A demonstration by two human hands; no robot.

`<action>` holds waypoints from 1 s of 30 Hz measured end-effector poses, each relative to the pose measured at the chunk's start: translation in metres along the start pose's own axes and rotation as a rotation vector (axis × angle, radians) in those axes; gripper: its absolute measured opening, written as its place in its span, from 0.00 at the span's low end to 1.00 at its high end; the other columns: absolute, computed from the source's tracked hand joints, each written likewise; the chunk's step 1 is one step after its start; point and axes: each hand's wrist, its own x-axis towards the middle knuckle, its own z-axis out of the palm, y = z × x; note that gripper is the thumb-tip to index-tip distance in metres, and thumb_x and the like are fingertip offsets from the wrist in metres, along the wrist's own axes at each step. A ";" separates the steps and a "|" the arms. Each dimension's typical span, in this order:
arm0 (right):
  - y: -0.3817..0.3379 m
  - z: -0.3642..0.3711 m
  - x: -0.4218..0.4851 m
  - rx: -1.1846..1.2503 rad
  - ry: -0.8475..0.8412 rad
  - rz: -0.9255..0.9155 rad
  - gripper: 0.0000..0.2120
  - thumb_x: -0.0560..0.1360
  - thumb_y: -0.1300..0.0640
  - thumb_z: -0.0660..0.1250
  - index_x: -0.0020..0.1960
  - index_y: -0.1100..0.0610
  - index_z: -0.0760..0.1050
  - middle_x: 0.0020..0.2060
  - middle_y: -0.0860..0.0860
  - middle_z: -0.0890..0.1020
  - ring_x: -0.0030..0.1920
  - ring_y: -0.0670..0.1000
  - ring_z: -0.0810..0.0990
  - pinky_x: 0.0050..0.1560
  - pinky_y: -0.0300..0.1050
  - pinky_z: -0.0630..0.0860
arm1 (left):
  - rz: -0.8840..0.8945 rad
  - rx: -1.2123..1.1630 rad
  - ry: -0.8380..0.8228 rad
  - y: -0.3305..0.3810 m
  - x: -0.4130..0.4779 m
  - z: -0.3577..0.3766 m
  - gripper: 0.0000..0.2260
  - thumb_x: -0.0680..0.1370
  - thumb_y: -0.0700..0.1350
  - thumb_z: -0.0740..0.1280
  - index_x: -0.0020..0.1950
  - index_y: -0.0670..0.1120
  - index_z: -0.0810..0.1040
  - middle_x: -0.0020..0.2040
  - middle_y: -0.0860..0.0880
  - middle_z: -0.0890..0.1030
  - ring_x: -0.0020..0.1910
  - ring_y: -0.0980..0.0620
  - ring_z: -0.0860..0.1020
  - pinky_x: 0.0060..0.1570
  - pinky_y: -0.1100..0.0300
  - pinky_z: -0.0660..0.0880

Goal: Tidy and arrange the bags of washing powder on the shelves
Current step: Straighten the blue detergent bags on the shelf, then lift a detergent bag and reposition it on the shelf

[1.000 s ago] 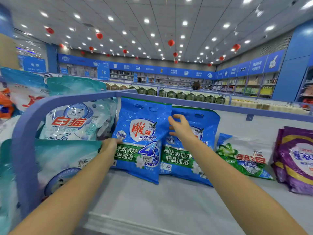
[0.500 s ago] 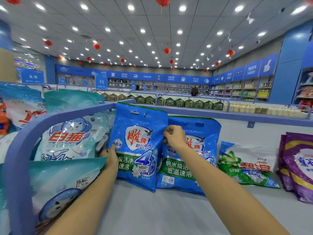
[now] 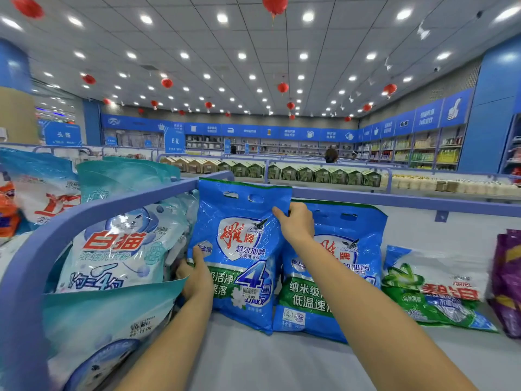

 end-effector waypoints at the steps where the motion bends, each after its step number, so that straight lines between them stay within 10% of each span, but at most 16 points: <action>1: 0.000 0.001 0.000 -0.008 0.020 0.015 0.23 0.76 0.49 0.66 0.32 0.57 0.57 0.27 0.52 0.63 0.29 0.53 0.61 0.32 0.46 0.55 | -0.002 0.003 0.007 0.000 0.001 0.001 0.25 0.81 0.55 0.57 0.65 0.35 0.70 0.64 0.34 0.72 0.61 0.34 0.72 0.58 0.47 0.69; 6: -0.001 -0.011 -0.010 0.052 0.058 -0.001 0.14 0.74 0.50 0.69 0.46 0.61 0.77 0.40 0.57 0.80 0.40 0.57 0.77 0.41 0.54 0.75 | -0.028 0.056 -0.015 0.003 0.004 -0.002 0.26 0.81 0.56 0.56 0.67 0.35 0.67 0.66 0.34 0.71 0.63 0.35 0.71 0.63 0.46 0.68; 10: 0.004 -0.043 -0.031 -0.004 0.146 -0.124 0.15 0.76 0.54 0.66 0.62 0.54 0.73 0.54 0.50 0.80 0.48 0.52 0.79 0.49 0.55 0.77 | -0.031 0.137 -0.095 0.010 -0.007 -0.007 0.26 0.81 0.53 0.59 0.73 0.39 0.60 0.70 0.36 0.67 0.66 0.35 0.68 0.64 0.45 0.66; 16: 0.010 -0.086 -0.087 -0.002 0.124 -0.270 0.12 0.77 0.62 0.63 0.58 0.54 0.77 0.54 0.49 0.82 0.43 0.47 0.79 0.46 0.49 0.79 | 0.222 0.075 -0.357 0.023 -0.052 -0.036 0.32 0.77 0.42 0.66 0.77 0.44 0.54 0.75 0.44 0.63 0.71 0.43 0.65 0.70 0.49 0.63; 21: 0.008 -0.098 -0.152 0.057 -0.025 -0.290 0.09 0.75 0.61 0.64 0.53 0.54 0.80 0.48 0.46 0.83 0.43 0.43 0.80 0.44 0.35 0.75 | 0.451 0.077 -0.565 0.037 -0.129 -0.108 0.18 0.76 0.38 0.67 0.65 0.44 0.72 0.63 0.46 0.76 0.60 0.50 0.75 0.61 0.56 0.70; 26: -0.002 -0.088 -0.224 0.128 -0.219 -0.255 0.08 0.75 0.60 0.66 0.53 0.54 0.79 0.47 0.45 0.82 0.46 0.43 0.80 0.50 0.44 0.77 | 0.789 0.100 -0.363 0.035 -0.172 -0.214 0.10 0.75 0.35 0.68 0.47 0.50 0.76 0.43 0.55 0.81 0.41 0.62 0.78 0.41 0.73 0.71; 30: -0.017 -0.071 -0.270 0.042 -0.317 -0.343 0.12 0.75 0.57 0.67 0.58 0.52 0.77 0.53 0.43 0.81 0.52 0.43 0.78 0.57 0.43 0.73 | 1.050 0.278 -0.035 0.032 -0.159 -0.295 0.04 0.73 0.41 0.67 0.47 0.44 0.75 0.39 0.51 0.78 0.40 0.60 0.73 0.44 0.74 0.67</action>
